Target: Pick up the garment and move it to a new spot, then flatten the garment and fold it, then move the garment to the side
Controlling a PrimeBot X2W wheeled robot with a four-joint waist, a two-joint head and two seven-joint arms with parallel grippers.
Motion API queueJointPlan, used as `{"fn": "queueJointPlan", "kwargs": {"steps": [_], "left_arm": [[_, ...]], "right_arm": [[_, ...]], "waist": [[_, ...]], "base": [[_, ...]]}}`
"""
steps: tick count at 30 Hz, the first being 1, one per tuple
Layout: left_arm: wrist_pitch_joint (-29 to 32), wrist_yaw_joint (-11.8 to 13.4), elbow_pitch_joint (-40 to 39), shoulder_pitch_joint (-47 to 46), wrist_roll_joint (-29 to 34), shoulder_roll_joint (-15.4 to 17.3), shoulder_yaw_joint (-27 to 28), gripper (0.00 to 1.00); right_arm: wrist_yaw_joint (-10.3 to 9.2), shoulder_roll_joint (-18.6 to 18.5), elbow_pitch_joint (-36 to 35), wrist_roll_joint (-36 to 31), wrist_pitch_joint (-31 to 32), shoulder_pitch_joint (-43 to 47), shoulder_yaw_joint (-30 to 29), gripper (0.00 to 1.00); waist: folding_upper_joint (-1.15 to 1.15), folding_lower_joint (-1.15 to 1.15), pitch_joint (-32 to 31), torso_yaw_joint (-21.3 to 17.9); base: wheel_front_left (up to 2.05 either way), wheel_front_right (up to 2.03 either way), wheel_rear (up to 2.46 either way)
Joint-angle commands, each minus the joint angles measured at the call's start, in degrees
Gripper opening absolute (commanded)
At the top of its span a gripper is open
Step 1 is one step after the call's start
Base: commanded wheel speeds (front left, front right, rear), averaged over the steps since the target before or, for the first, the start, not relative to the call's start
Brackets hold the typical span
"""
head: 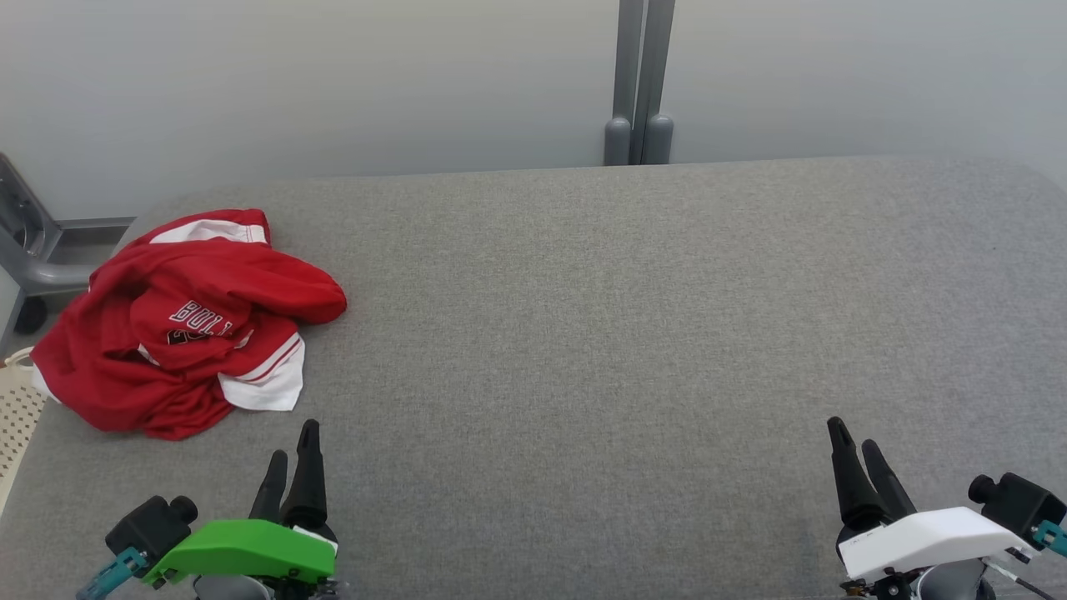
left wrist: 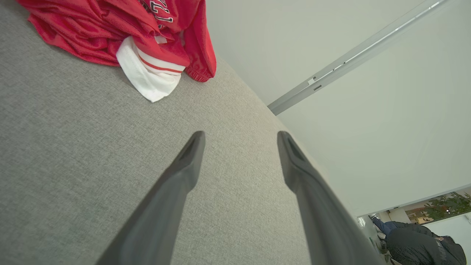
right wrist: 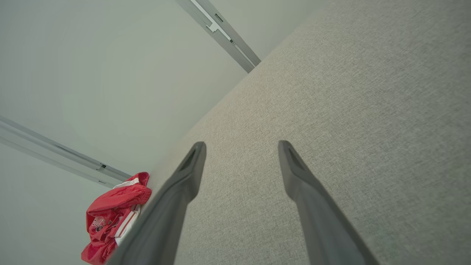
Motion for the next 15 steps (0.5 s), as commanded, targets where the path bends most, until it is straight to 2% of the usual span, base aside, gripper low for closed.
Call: {"fn": "queueJointPlan", "kwargs": {"steps": [1,15], "left_arm": [[-0.8,0.6,-0.3,0.0,2.8,0.8,-0.4,1.0],[-3.0,2.1,1.2,-1.1,14.4,2.8,-4.4,1.0]], "right_arm": [[0.02,-0.4,-1.0,-3.0,0.3,-1.2,0.2,1.0],[0.02,-0.5,-2.7,-15.7,2.2,-1.4,0.6,1.0]], "waist": [[0.0,0.0,-0.1,0.0],[0.0,0.0,-0.8,0.1]], "base": [[0.0,0.0,0.0],[0.0,0.0,0.0]]}}
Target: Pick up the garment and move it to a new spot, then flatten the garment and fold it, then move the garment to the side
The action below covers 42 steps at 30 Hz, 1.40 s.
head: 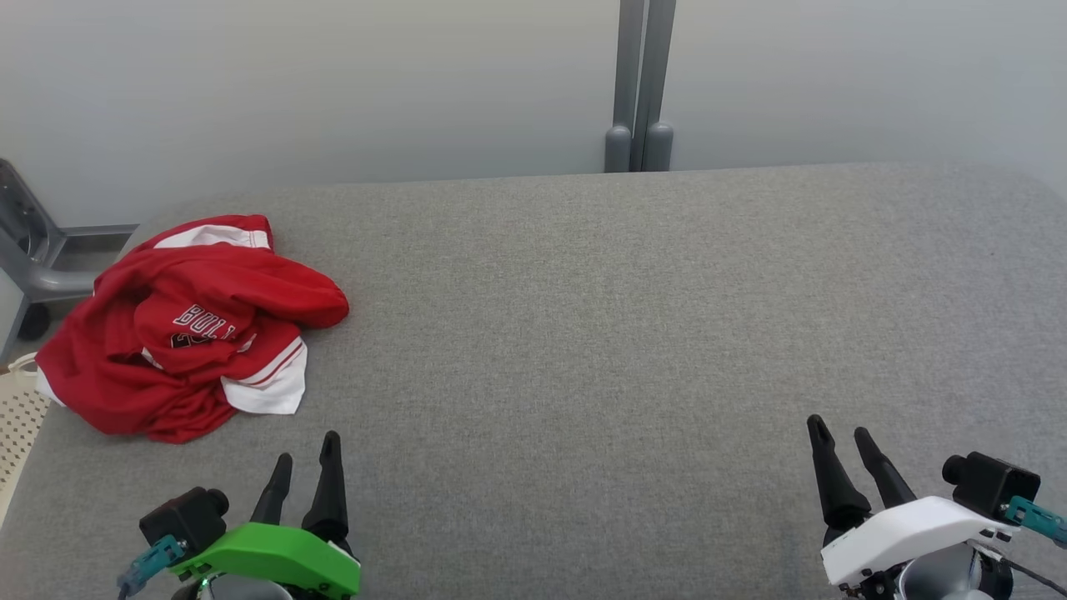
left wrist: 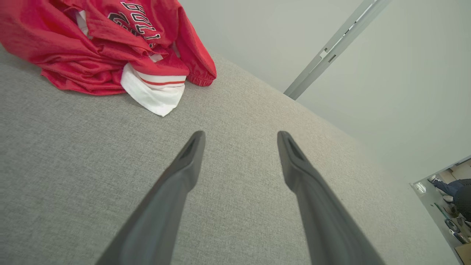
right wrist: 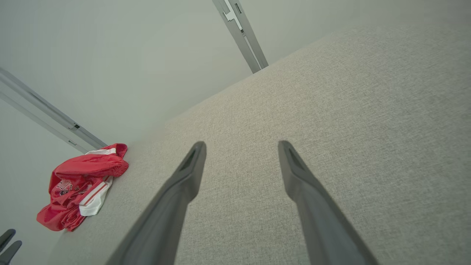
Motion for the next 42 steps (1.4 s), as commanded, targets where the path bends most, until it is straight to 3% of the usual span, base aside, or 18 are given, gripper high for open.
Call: {"fn": "queueJointPlan", "kwargs": {"steps": [1,20,42], "left_arm": [[-0.5,0.2,-0.2,-1.2,1.6,0.7,-0.4,1.0],[-1.6,1.7,-0.1,-3.1,11.4,2.6,-3.6,1.0],[-1.6,3.4,0.0,-3.5,17.7,4.1,-4.8,1.0]], "right_arm": [[0.02,-0.3,-0.6,-1.9,0.2,-1.3,0.0,1.0],[0.02,-0.5,0.5,-14.6,1.7,-3.4,0.2,1.0],[0.03,-0.6,3.1,-25.1,1.7,-5.6,0.9,1.0]], "waist": [[0.0,0.0,0.0,0.0],[0.0,0.0,-0.4,0.6],[0.0,0.0,-1.1,0.5]], "base": [[0.0,0.0,0.0],[0.0,0.0,0.0],[0.0,0.0,0.0]]}}
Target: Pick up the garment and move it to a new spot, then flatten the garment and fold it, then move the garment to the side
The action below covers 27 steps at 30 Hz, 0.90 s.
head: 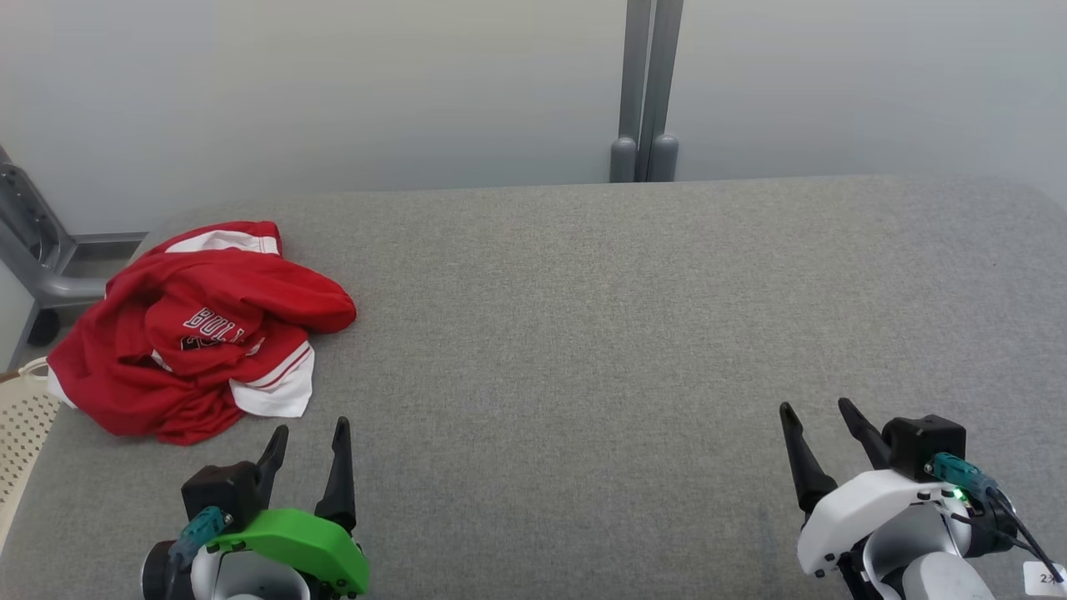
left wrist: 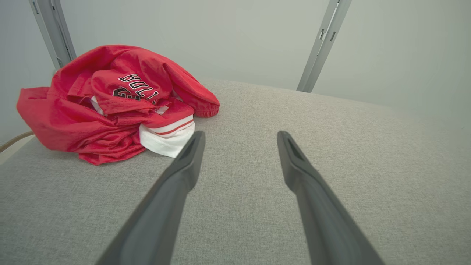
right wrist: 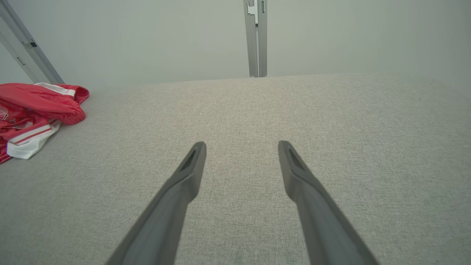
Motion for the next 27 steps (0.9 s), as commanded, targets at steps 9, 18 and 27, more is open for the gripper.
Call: {"fn": "queueJointPlan", "kwargs": {"steps": [9,18,27], "left_arm": [[-0.7,0.8,0.3,-1.3,3.2,0.9,-0.9,1.0],[-1.5,1.3,0.7,-1.3,5.1,1.2,-1.7,1.0],[-1.5,1.5,1.0,-1.0,4.2,1.3,-1.8,1.0]], "right_arm": [[0.02,-0.3,1.4,-3.5,-0.7,-1.9,0.6,1.0],[0.01,-0.4,2.8,-6.4,-1.2,-2.8,1.1,1.0],[0.01,-0.4,3.3,-6.2,-1.4,-2.8,0.9,1.0]], "waist": [[0.0,0.0,-0.2,0.0],[0.0,0.0,-0.5,0.1],[0.0,0.0,-0.6,0.1]], "base": [[0.0,0.0,0.0],[0.0,0.0,0.0],[0.0,0.0,0.0]]}}
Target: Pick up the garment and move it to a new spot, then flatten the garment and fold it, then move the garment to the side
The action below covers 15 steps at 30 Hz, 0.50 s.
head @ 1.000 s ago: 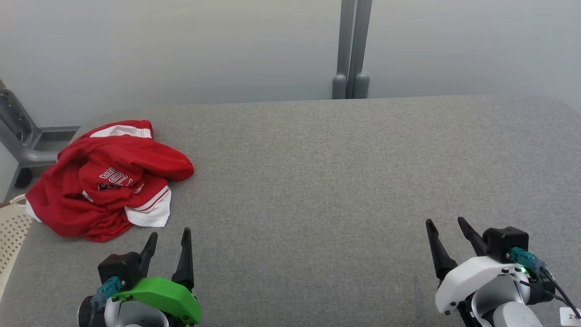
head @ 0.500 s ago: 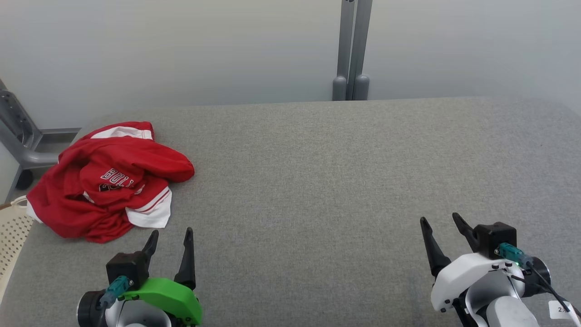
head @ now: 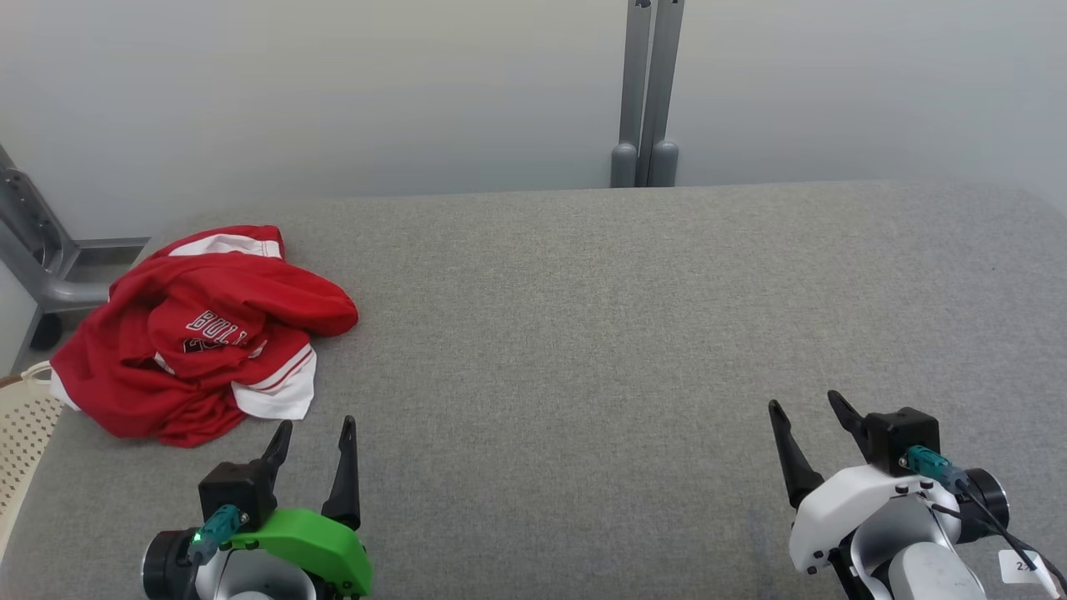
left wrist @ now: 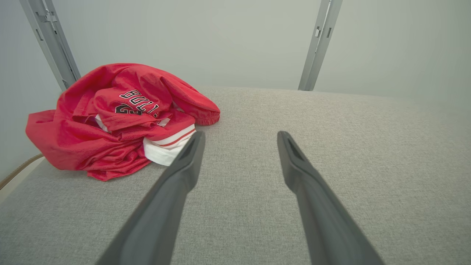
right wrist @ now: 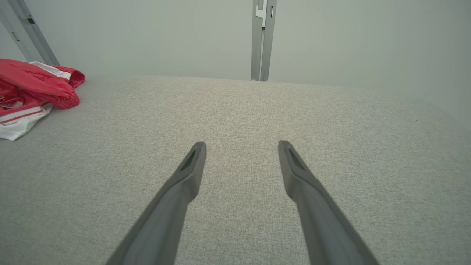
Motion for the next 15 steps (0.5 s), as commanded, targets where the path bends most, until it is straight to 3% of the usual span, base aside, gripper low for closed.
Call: {"fn": "queueJointPlan", "kwargs": {"steps": [1,15], "left_arm": [[-0.3,0.2,0.0,-0.2,-0.2,0.4,0.0,1.0],[0.1,0.7,-0.1,-0.4,-0.6,0.8,-0.6,1.0]], "right_arm": [[0.0,-0.2,0.1,0.1,-0.2,-0.5,-0.1,1.0],[0.0,-0.2,-0.2,0.2,-0.3,0.1,-0.4,1.0]], "waist": [[0.0,0.0,0.0,0.0],[0.0,0.0,0.1,2.7]], "base": [[0.0,0.0,0.0],[0.0,0.0,0.0]]}}
